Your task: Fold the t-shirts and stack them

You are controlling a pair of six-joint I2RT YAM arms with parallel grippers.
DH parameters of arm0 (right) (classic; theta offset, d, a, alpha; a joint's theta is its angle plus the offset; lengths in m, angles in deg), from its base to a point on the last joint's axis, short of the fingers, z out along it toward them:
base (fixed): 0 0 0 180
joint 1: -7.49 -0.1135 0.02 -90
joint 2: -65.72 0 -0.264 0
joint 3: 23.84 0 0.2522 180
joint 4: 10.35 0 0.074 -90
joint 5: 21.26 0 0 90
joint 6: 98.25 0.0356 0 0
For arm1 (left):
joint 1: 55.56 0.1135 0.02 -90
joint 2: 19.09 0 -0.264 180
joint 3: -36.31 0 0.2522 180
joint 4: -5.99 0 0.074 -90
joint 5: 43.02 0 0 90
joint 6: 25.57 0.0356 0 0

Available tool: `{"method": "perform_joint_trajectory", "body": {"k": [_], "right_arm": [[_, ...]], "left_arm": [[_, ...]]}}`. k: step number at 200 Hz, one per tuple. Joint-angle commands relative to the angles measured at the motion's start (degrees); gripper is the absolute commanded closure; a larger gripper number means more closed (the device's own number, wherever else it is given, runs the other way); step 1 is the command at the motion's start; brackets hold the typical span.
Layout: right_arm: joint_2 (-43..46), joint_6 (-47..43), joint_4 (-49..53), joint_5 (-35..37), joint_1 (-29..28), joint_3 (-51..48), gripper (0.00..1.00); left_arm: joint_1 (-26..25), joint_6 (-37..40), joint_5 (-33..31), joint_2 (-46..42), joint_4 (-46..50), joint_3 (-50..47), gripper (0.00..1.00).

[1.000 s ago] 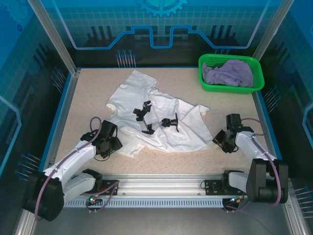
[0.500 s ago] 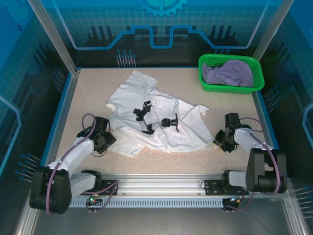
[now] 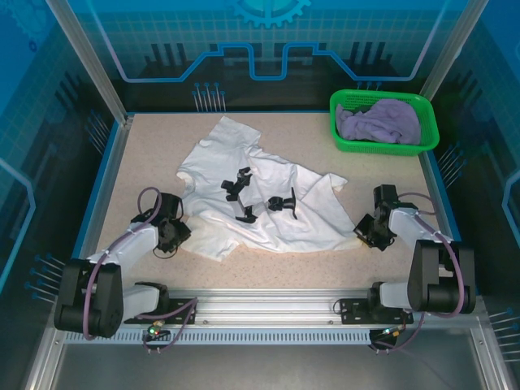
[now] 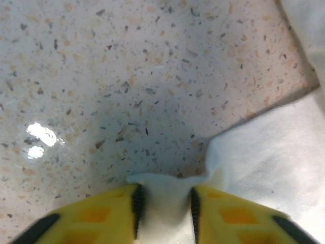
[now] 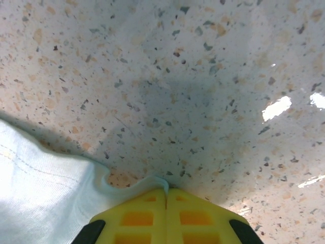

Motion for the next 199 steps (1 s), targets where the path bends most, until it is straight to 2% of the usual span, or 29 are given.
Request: {"method": "perform_joint_trajectory", "body": {"k": [1,5,55,91,123,156,199], "right_arm": [[-0.89,-0.88,-5.54,0.23,-0.61,-0.84,1.0],[-0.67,-0.9,-5.36,0.23,-0.77,-0.66,1.0],[5.57,-0.3,1.21,4.93,-6.41,4.19,1.0],[9.57,0.38,6.93,6.87,-9.11,12.15,1.0],[10.51,-0.46,10.52,6.68,-9.25,20.66,1.0],[10.86,-2.82,11.51,2.85,-9.25,26.52,1.0],[14.39,-4.84,10.88,-4.14,-9.5,28.28,1.0]], "left_arm": [[0.46,1.08,1.99,0.45,-0.43,0.23,0.95],[0.45,1.32,2.36,0.13,-0.67,0.15,1.0],[-1.0,1.17,3.97,-9.25,3.75,3.69,1.0],[-2.54,2.21,2.17,-13.93,10.87,15.26,1.0],[-2.31,4.46,0.63,-13.61,14.78,26.52,1.0],[-0.69,6.62,0.75,-11.95,17.26,34.94,1.0],[2.45,11.17,3.52,-10.85,22.86,43.58,1.0]]}}
